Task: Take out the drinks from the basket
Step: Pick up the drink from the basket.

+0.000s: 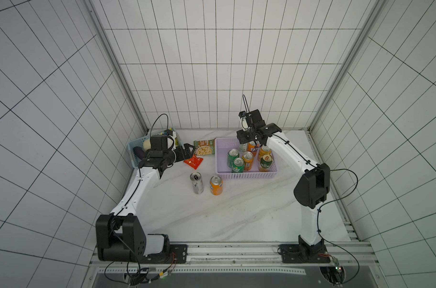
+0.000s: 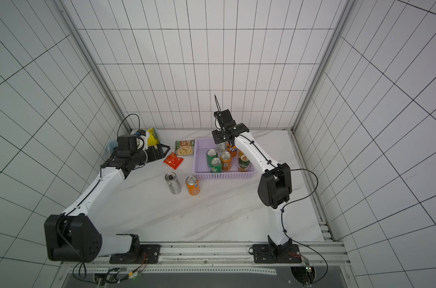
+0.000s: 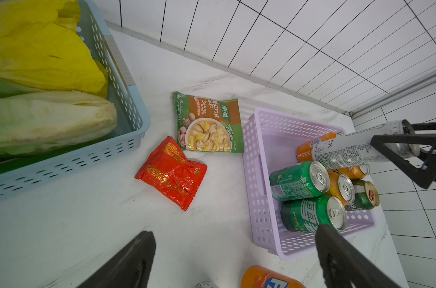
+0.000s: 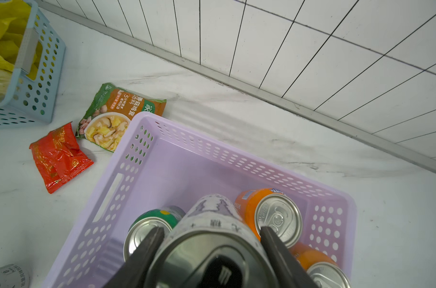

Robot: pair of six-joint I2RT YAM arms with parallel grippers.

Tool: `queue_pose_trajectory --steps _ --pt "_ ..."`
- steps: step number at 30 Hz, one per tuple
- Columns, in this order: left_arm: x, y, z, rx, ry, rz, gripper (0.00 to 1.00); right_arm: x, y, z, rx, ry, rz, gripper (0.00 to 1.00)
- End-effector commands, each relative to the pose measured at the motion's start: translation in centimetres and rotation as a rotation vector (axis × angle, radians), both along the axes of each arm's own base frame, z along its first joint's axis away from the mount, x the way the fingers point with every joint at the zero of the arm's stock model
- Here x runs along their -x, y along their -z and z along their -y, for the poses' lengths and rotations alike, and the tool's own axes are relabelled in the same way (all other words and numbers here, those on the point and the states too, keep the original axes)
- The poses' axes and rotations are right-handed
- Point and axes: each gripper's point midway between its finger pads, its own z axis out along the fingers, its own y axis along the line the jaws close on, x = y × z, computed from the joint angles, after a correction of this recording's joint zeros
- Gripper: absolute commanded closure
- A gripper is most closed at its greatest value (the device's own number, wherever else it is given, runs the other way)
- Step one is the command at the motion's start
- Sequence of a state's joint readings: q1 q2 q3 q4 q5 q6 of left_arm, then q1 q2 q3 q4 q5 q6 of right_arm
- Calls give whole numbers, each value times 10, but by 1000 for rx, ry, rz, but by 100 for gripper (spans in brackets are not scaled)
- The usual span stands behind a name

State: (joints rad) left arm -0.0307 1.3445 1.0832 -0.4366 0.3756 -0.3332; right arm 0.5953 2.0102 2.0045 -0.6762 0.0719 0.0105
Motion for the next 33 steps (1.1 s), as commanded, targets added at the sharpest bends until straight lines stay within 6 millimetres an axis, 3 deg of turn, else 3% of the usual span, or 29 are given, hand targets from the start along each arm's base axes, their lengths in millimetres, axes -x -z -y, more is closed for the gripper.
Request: queue_pose_trajectory --steps 1,19,33 --pt "-5 -4 0 10 4 18 2 9 -56 8 -39 1 113 57" --pt "-6 -5 -1 17 5 18 2 84 -108 7 -41 -79 175 57" --pt "-6 -3 -3 24 5 9 2 180 -105 0 -84 -199 107 57"
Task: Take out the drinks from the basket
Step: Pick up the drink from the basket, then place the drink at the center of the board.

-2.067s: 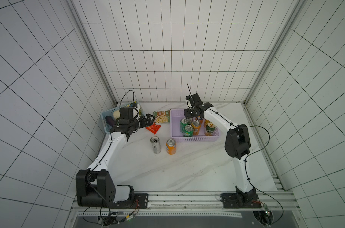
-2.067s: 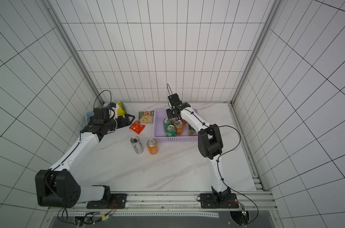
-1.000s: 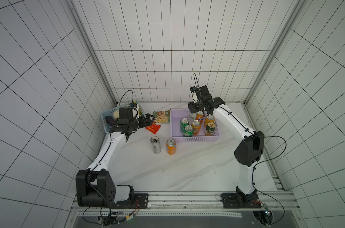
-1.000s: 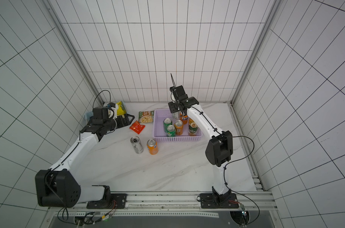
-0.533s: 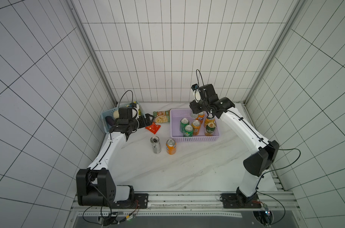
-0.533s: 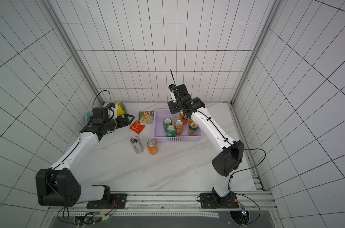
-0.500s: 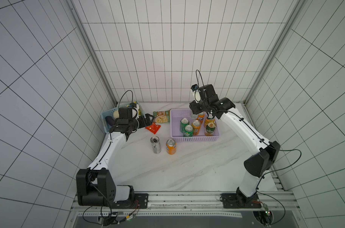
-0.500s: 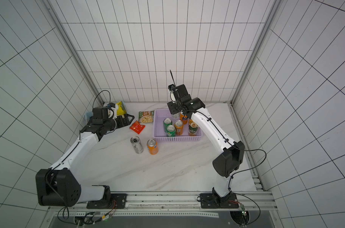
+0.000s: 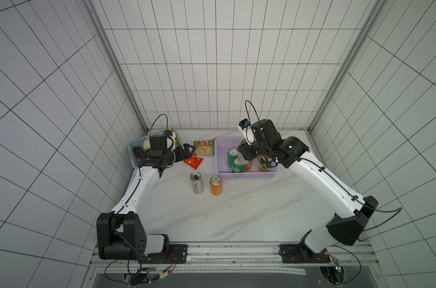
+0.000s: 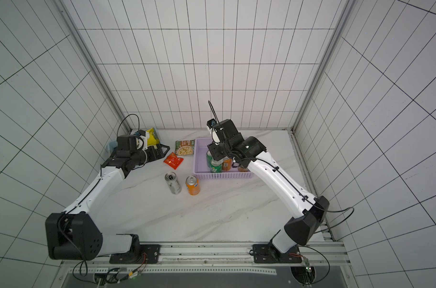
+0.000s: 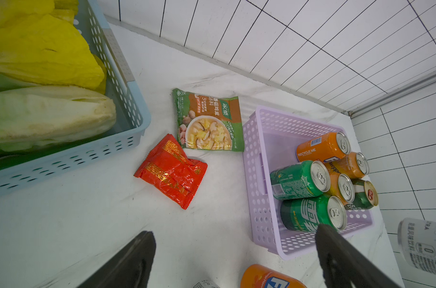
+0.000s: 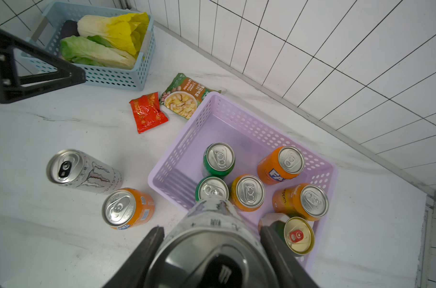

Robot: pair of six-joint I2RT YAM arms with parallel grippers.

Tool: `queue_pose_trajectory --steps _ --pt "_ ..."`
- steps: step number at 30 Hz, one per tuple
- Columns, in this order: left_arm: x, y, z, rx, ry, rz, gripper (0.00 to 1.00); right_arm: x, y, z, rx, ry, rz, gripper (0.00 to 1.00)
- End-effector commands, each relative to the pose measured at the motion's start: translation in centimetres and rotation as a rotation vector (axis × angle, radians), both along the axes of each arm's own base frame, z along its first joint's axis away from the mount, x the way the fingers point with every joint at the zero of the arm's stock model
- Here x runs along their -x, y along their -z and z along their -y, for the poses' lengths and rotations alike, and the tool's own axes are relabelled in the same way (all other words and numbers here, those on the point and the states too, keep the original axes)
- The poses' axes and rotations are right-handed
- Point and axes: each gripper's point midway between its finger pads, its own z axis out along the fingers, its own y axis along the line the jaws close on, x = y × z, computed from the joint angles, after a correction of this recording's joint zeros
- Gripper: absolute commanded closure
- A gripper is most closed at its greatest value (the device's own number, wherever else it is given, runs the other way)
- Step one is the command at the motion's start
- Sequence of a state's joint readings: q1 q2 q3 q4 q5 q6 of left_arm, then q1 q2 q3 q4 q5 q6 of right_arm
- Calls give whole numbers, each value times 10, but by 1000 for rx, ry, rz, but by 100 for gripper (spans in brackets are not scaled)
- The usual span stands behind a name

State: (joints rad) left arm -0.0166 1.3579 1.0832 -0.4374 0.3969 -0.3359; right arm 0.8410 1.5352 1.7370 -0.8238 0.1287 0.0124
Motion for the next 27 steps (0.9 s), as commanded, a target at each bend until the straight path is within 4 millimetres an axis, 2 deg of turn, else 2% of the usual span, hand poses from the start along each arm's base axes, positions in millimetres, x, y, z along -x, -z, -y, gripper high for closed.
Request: queue_pose_trajectory --steps 1,5,11,27 --pt "-5 -9 -1 7 2 27 2 21 -16 0 -84 -9 14 57" --pt "-5 -9 -2 8 1 28 2 41 0 -2 -106 -24 -37 57" --pt "-5 -9 -2 10 1 25 2 56 31 1 -104 -16 -105 58" --pt "-6 -8 -4 6 -3 22 2 45 89 -10 -103 23 -127 58"
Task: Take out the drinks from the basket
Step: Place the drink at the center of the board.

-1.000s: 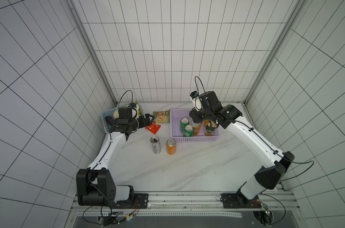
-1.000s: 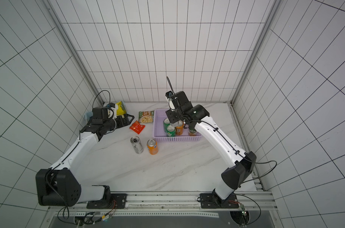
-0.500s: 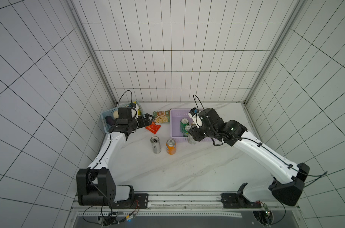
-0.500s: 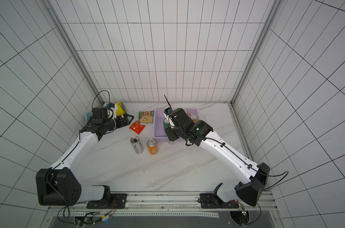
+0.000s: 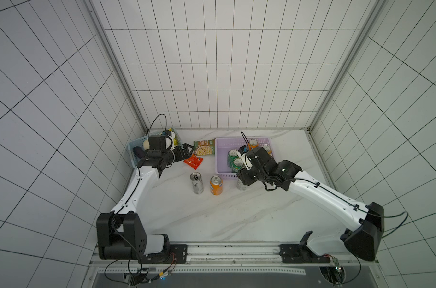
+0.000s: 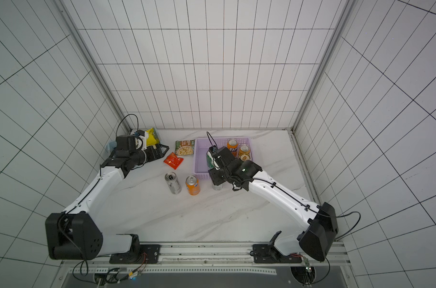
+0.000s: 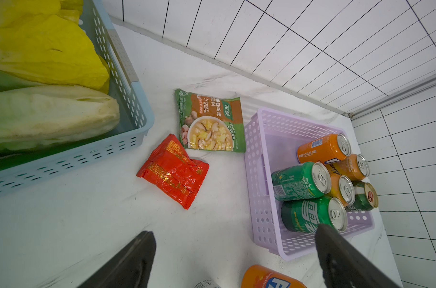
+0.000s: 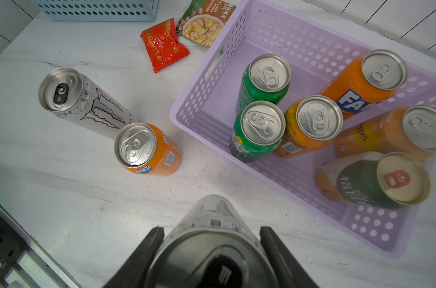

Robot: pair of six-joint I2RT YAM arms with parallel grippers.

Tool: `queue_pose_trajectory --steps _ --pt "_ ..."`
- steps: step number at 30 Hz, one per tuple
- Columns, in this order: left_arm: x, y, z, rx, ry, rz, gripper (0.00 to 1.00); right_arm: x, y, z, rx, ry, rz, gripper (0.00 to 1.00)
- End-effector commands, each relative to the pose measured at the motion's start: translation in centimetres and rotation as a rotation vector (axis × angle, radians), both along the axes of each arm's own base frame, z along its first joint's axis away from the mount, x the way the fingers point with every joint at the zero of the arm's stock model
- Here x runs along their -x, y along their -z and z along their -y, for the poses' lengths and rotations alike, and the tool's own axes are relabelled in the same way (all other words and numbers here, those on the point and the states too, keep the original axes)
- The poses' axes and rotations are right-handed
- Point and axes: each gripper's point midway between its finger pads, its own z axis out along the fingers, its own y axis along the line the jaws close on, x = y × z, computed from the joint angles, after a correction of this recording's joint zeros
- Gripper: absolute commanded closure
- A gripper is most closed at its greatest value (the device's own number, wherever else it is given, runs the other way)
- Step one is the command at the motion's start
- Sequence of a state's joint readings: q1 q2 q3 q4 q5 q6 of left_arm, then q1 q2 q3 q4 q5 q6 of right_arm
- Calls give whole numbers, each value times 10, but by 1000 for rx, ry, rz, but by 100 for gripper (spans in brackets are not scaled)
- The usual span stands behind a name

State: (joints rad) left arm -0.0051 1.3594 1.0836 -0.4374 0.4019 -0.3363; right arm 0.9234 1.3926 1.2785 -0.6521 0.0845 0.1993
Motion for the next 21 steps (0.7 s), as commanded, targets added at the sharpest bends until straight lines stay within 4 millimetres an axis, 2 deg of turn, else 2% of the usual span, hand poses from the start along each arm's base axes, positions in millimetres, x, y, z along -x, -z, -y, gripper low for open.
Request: queue_pose_trajectory --steps 1,21 --pt "-5 -8 0 3 6 24 2 -12 -14 -13 -83 21 77 58" --pt "-6 -6 0 9 8 17 2 -27 43 -32 -42 26 54 58"
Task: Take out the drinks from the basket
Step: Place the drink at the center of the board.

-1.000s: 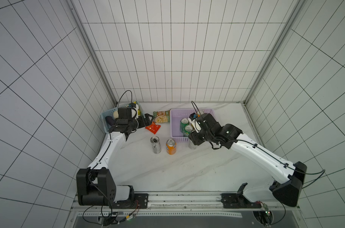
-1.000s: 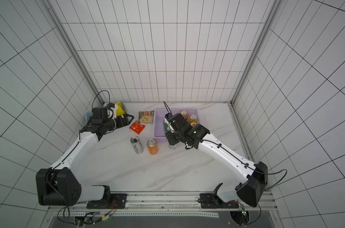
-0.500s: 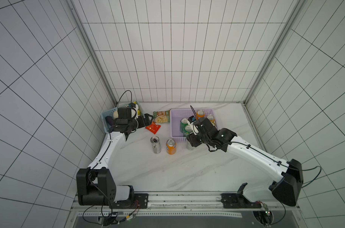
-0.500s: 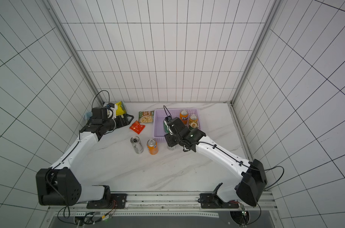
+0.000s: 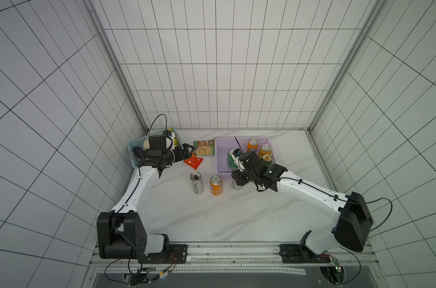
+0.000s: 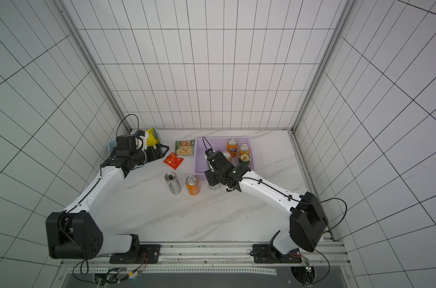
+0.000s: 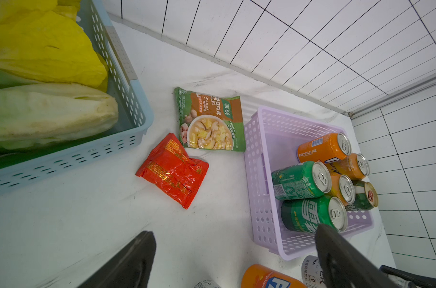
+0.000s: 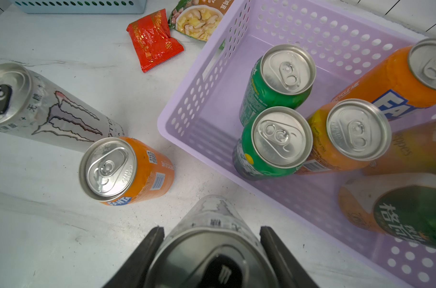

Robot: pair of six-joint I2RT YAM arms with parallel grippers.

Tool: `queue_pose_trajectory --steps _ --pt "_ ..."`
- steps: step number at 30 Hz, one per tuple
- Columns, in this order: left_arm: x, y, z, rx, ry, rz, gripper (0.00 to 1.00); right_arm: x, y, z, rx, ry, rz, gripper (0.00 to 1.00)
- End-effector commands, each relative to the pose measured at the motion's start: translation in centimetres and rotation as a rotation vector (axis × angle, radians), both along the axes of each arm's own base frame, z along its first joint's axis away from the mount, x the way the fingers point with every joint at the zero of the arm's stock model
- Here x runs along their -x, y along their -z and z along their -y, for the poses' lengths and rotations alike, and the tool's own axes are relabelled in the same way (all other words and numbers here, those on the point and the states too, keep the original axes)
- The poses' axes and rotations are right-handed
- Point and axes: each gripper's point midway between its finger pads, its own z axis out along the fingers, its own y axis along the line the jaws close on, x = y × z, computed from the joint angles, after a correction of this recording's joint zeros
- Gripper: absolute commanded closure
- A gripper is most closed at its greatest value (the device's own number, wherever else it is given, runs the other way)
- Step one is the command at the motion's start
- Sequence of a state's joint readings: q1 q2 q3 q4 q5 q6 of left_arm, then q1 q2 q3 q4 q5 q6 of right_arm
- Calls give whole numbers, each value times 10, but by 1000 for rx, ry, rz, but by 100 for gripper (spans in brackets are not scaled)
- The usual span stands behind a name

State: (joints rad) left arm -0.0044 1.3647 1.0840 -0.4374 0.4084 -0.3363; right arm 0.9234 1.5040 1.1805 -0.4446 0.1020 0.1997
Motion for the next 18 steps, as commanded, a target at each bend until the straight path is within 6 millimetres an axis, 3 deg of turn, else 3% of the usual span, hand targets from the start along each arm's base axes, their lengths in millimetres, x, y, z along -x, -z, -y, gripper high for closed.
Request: queue_pose_trajectory --steps 1,18 --pt "-5 -8 0 5 6 22 2 -7 -4 -10 -48 13 42 58" --pt "-5 -7 0 9 6 20 2 -6 28 -7 -9 26 8 57"
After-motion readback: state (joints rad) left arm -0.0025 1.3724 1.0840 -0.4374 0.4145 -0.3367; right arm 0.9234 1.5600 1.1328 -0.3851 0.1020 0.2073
